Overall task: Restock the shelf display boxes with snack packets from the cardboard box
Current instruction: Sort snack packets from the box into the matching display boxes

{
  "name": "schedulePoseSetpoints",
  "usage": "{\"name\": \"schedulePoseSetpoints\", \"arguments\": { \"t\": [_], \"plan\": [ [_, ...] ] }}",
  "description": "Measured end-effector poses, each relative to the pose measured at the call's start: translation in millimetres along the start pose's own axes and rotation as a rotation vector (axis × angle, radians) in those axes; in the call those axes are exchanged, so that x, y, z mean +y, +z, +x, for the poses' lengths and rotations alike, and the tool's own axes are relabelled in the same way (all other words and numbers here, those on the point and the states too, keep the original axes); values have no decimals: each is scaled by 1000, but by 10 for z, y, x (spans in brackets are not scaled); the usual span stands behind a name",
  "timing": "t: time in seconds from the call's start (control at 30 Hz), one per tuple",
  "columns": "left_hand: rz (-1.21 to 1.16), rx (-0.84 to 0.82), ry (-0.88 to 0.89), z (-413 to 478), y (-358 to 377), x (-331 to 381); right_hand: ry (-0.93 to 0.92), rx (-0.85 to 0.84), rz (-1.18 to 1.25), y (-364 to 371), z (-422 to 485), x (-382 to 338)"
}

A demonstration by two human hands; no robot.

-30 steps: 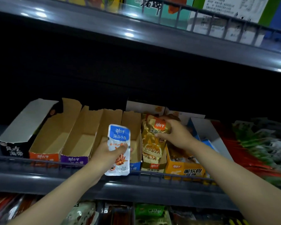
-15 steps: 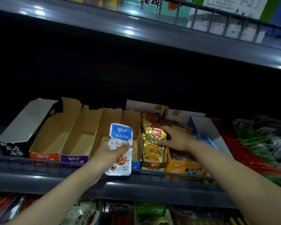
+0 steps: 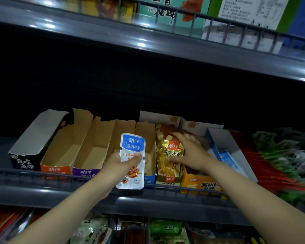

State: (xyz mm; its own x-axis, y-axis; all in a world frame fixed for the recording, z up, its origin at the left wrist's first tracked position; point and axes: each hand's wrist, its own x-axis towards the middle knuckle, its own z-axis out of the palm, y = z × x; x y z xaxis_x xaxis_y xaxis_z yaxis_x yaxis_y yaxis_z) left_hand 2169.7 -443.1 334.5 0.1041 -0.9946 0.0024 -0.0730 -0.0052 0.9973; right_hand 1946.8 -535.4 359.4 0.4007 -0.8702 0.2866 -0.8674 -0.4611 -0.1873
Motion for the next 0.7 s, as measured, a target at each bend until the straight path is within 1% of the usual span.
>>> {"name": "schedulePoseSetpoints", "arguments": {
  "t": [0.07, 0.13, 0.17, 0.23, 0.3, 0.33, 0.4, 0.5, 0.57, 0.6, 0.63, 0.7],
  "plan": [
    [22, -18, 5, -18, -5, 9, -18, 54, 120, -3, -16, -70],
    [73, -38, 13, -35, -12, 23, -26, 97, 357, -49, -35, -232],
    [88, -55, 20, -46, -13, 36, -23, 78, 485, -90, -43, -336],
    [98, -86, 30, -49, -10, 65, -29, -28, 690, -179, -51, -535],
    [115, -105, 52, -46, -11, 103, -46, -112, 811, -240, -37, -665],
    [130, -115, 69, -40, -12, 124, -53, -138, 840, -269, -25, -709],
    [162, -124, 102, -16, -21, 166, -65, -184, 796, -318, 22, -757],
    [118, -59, 205, 34, -101, 227, -54, -199, 704, -408, 98, -736],
    [75, 54, 299, 121, -225, 197, -14, -131, 721, -471, 160, -659],
    [104, 105, 338, 170, -292, 155, 36, -64, 738, -498, 198, -614],
    [164, 134, 361, 207, -346, 114, 94, 20, 745, -524, 249, -574],
    [382, 134, 366, 283, -408, 13, 151, 162, 711, -571, 383, -521]
  ]
}}
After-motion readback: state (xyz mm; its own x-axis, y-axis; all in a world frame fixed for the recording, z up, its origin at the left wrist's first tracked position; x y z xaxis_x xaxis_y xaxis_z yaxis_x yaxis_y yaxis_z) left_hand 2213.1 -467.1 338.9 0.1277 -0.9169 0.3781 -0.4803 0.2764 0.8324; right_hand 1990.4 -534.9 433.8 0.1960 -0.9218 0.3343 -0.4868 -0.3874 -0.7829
